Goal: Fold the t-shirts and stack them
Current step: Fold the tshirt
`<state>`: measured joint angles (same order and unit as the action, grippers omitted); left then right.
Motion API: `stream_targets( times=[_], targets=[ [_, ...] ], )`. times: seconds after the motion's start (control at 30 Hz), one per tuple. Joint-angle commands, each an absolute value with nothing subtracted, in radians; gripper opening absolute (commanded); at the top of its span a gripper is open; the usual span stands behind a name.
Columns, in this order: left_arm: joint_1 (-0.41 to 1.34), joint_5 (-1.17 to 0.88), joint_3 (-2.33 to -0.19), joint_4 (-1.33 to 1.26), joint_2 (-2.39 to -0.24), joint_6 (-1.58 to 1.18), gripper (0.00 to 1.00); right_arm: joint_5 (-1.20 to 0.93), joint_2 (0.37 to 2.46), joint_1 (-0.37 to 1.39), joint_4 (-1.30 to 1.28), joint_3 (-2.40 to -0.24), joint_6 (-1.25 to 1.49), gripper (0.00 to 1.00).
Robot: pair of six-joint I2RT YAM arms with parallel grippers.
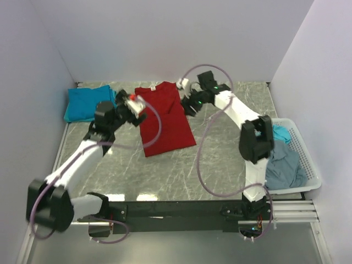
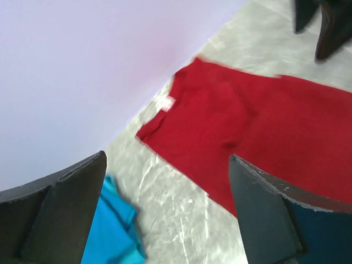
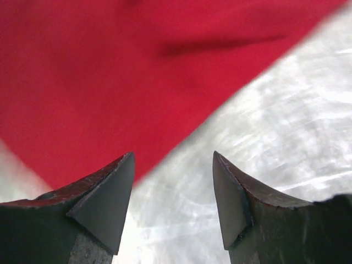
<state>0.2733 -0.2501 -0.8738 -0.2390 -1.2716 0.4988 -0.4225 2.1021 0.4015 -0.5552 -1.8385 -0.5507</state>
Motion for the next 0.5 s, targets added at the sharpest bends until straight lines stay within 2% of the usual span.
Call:
stream_targets(
  times=[0.0,0.13,0.23,0.47],
  targets=[
    [0.339,-0.446,-0.718,-0.060,-1.169,0.748,0.96,-0.798,1.867,0.400,-0.788,-1.659,-1.058,0.66],
    [0.466,-0.403,-0.583,-0.028,-1.101,0.816,0.91,-0.672,1.671,0.459,-0.583,-1.245,-1.210,0.71],
    [0.521,-0.364,-0.532,-0.049,-1.123,0.819,0.87,-0.565,1.588,0.504,-0.433,-1.102,-1.203,0.72],
    [0.531,-0.308,-0.563,-0.080,-1.299,0.824,0.82,-0.505,1.614,0.526,-0.350,-1.052,-1.158,0.72]
  ],
)
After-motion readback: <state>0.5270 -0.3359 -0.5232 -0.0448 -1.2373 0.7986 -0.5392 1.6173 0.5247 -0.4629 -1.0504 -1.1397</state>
